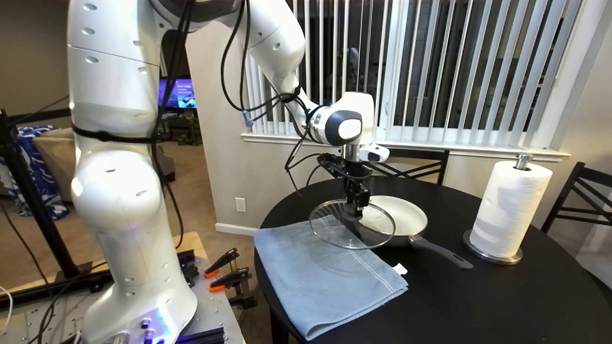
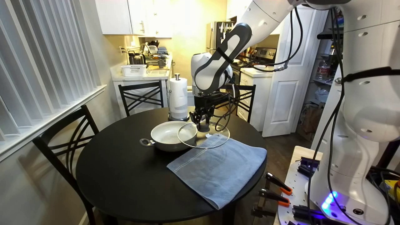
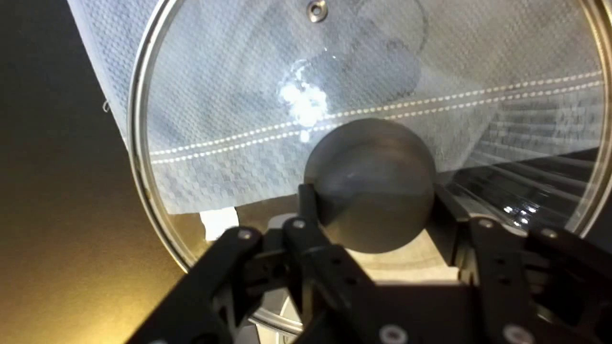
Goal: Take the lid off the pot
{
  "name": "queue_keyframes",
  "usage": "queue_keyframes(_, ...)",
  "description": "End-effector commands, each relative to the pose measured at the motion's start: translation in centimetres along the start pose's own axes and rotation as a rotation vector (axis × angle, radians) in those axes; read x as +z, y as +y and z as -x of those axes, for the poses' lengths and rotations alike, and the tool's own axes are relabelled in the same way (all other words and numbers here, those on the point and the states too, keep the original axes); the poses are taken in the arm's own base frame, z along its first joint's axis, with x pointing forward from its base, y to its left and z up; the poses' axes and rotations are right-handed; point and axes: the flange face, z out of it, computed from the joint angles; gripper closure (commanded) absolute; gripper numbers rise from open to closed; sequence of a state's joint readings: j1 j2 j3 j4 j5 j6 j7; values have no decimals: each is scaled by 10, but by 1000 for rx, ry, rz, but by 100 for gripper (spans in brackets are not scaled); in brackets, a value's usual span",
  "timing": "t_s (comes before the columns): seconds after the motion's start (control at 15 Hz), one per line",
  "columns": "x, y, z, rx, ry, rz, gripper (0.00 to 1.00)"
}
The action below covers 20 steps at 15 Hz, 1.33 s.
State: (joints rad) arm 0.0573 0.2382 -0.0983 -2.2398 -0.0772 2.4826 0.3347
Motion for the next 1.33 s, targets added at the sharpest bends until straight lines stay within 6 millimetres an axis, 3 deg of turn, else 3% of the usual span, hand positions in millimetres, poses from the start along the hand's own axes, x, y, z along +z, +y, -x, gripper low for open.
queue_keyframes(0.0, -12, 12, 30, -29, 14, 19, 67)
queue_keyframes(0.73, 40, 40, 54, 7, -35, 33, 67)
queue_keyframes(1.27, 83, 42, 51, 11, -26, 25, 67)
